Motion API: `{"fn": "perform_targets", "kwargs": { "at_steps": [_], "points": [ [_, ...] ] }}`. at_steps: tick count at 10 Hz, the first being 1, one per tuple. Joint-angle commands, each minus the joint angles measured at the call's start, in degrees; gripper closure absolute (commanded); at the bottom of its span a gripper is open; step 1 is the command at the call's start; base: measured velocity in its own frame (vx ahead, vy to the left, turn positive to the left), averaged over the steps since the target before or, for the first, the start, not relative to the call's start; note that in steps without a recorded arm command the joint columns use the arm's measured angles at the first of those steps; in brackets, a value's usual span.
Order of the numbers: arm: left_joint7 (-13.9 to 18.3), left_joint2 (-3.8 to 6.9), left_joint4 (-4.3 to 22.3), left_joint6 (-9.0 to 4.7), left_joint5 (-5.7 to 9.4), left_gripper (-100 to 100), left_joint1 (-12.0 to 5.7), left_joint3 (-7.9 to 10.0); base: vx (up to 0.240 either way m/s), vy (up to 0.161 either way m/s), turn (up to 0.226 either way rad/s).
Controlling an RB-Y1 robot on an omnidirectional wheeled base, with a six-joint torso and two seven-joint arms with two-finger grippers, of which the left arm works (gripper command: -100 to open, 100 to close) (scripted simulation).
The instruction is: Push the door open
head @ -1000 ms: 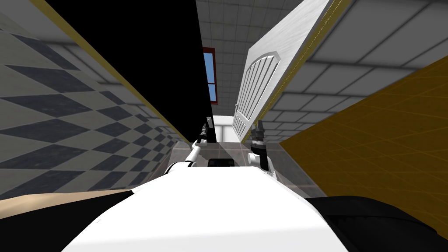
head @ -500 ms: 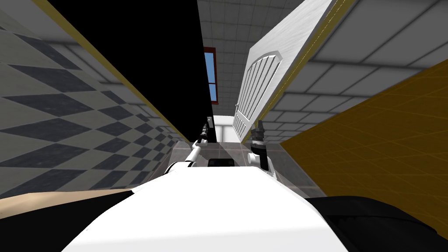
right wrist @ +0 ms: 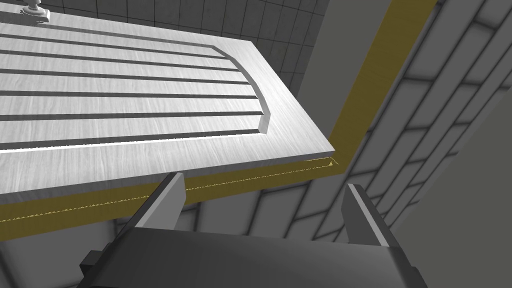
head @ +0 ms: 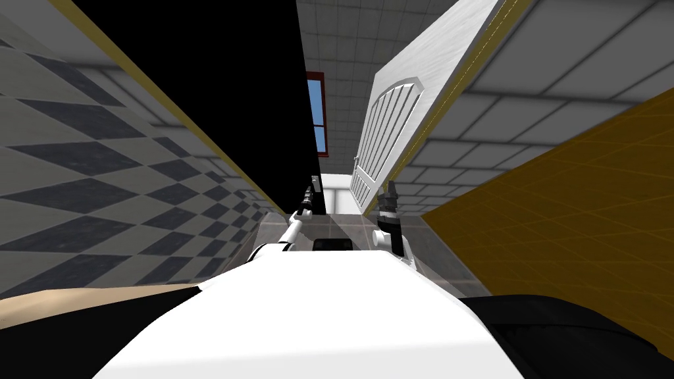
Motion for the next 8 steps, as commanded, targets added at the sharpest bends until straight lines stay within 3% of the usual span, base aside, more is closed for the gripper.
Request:
{"fn": "perform_targets", "kwargs": {
  "at_steps": [1,3,8],
  "points": [
    [0.00,0.01,0.00,0.00,0.00,-100,0.00,0.00,0.000,0.000,0.000],
    [0.81,0.33,0.34,0.01,0.16,-100,-0.12,-0.89,0.002,0.001,0.006],
    [0.91,0.15,0.38,0.01,0.18,-100,-0.14,-1.00,-0.001,-0.001,-0.002]
  ]
}}
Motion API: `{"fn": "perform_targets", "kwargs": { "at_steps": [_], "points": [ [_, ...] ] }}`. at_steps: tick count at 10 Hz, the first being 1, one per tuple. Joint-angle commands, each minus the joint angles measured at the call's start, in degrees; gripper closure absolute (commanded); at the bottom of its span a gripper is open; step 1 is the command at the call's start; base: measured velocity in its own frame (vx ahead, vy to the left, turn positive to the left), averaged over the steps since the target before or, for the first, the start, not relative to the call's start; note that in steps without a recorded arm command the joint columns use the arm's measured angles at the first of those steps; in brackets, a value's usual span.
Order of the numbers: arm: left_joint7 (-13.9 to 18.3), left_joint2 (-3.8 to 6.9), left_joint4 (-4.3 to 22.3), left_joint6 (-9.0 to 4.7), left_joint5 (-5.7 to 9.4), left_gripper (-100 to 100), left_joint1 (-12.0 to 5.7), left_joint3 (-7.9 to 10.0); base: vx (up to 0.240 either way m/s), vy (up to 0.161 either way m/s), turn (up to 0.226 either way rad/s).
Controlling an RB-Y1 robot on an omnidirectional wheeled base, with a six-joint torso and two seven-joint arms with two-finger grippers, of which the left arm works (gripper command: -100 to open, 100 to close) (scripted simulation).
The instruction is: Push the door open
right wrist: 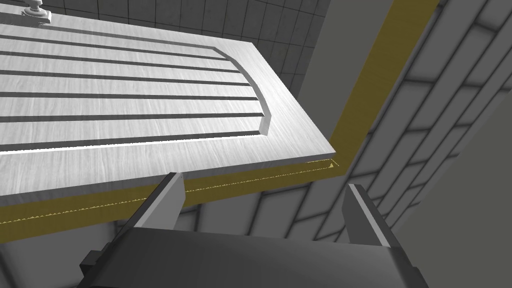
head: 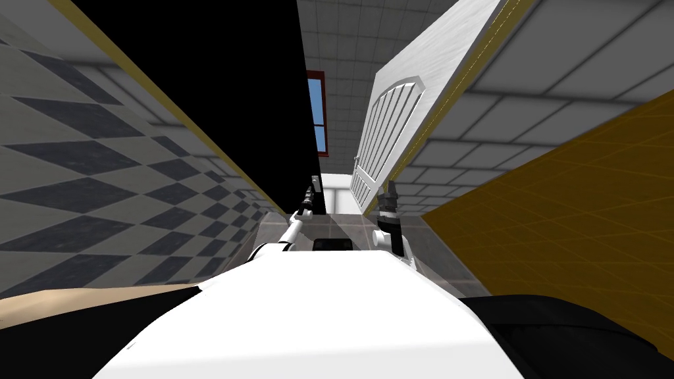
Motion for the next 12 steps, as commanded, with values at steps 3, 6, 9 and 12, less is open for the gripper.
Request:
{"fn": "perform_targets", "kwargs": {
  "at_steps": [3,6,9,12],
  "points": [
    [0.00,-0.01,-0.02,0.01,0.00,-100,0.01,-0.01,0.003,0.003,0.011],
    [0.72,0.09,0.24,-0.04,0.08,-100,-0.10,-0.92,0.007,0.006,0.022],
    [0.72,0.09,0.24,-0.04,0.08,-100,-0.10,-0.92,0.001,0.001,0.003],
    [0.72,0.09,0.24,-0.04,0.08,-100,-0.10,-0.92,-0.001,-0.001,-0.005]
  ]
}}
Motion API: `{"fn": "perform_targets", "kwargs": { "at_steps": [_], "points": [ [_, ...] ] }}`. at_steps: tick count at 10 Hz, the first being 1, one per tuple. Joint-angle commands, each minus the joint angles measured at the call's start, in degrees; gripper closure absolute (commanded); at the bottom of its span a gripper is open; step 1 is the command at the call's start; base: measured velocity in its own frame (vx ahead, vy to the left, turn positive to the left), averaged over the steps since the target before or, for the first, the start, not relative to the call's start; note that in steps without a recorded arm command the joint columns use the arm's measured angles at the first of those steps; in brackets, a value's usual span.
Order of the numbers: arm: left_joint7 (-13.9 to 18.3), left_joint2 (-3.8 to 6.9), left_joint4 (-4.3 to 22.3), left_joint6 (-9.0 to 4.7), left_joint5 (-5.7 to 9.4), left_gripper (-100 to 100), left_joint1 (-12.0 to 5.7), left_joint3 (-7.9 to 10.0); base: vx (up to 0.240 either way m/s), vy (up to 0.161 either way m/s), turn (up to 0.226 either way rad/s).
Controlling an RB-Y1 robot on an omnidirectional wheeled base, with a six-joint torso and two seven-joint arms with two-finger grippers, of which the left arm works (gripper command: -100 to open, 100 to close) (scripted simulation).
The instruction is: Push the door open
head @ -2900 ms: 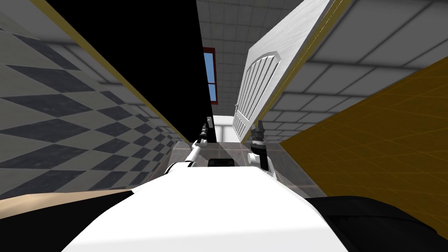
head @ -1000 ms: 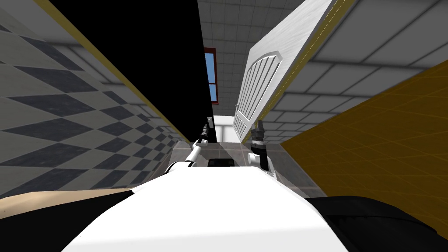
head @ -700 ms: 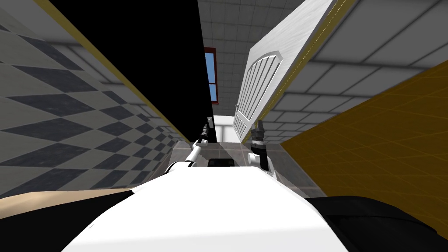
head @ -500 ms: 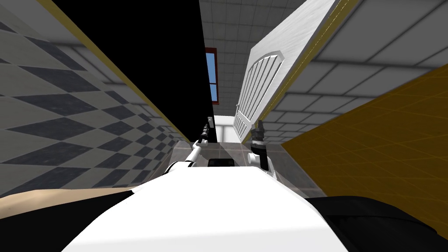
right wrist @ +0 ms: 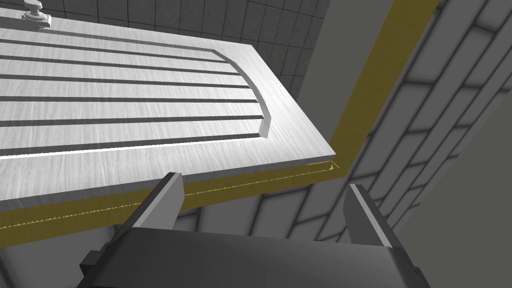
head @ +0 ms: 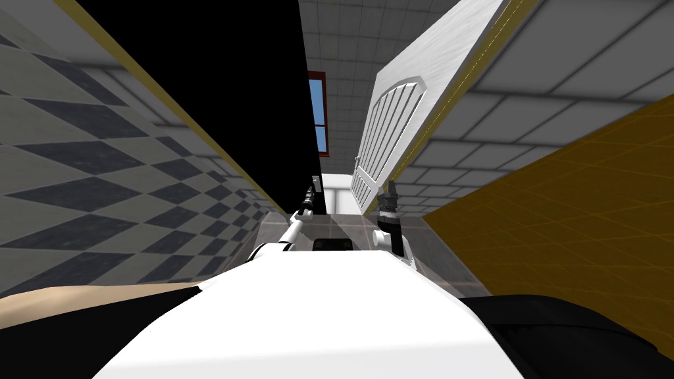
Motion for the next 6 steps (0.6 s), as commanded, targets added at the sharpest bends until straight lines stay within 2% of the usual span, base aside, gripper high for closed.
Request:
{"fn": "perform_targets", "kwargs": {
  "at_steps": [1,3,4,6],
  "points": [
    [0.00,0.00,0.00,0.00,0.00,-100,0.00,0.00,0.000,0.000,0.000],
    [0.00,0.00,0.00,0.00,0.00,-100,0.00,0.00,0.006,0.005,0.020],
    [0.57,0.07,0.18,-0.06,0.01,-100,-0.10,-0.82,0.013,0.011,0.043],
    [0.63,-0.22,0.19,-0.06,0.01,-100,-0.11,-0.90,0.008,0.007,0.027]
  ]
}}
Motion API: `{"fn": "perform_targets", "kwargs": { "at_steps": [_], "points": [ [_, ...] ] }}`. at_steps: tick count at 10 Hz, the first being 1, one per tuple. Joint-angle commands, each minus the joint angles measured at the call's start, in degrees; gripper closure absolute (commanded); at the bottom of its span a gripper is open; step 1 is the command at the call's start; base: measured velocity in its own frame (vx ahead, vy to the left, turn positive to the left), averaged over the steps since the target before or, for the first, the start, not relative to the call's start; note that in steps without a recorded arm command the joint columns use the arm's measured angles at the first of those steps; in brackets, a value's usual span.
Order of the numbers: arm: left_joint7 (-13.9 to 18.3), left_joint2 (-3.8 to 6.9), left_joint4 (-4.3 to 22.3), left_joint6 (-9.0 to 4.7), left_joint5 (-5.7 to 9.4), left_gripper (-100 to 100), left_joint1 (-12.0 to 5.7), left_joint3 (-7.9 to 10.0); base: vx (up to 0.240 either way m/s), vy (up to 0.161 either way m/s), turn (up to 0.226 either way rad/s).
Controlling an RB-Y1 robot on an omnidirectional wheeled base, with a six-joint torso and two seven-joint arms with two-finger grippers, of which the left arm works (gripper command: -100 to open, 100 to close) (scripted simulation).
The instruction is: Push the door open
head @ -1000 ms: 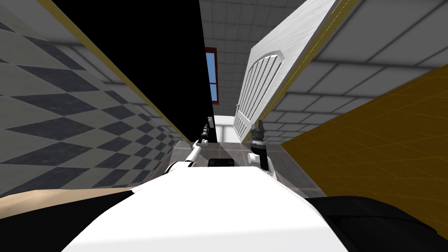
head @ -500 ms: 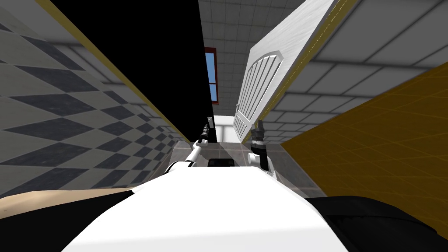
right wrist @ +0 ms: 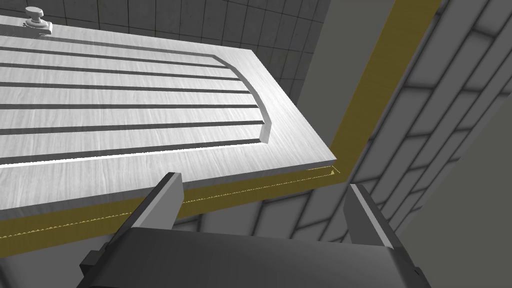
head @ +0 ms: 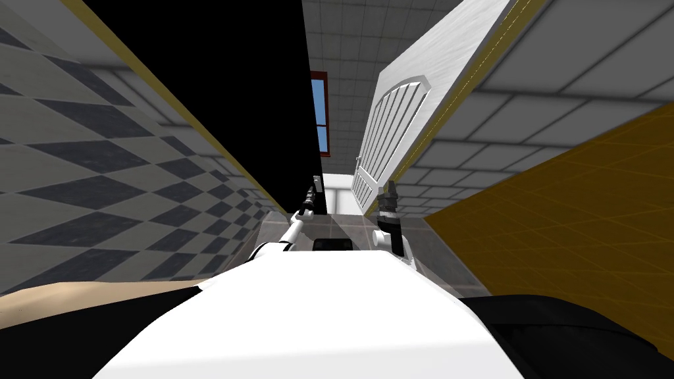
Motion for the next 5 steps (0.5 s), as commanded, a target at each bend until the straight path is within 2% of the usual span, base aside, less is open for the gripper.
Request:
{"fn": "perform_targets", "kwargs": {
  "at_steps": [1,5],
  "points": [
    [0.02,-0.09,-0.25,0.19,-0.01,-100,0.09,-0.07,0.000,0.000,0.000],
    [0.02,-0.09,-0.25,0.19,-0.01,-100,0.09,-0.07,0.000,0.000,0.000]
  ]
}}
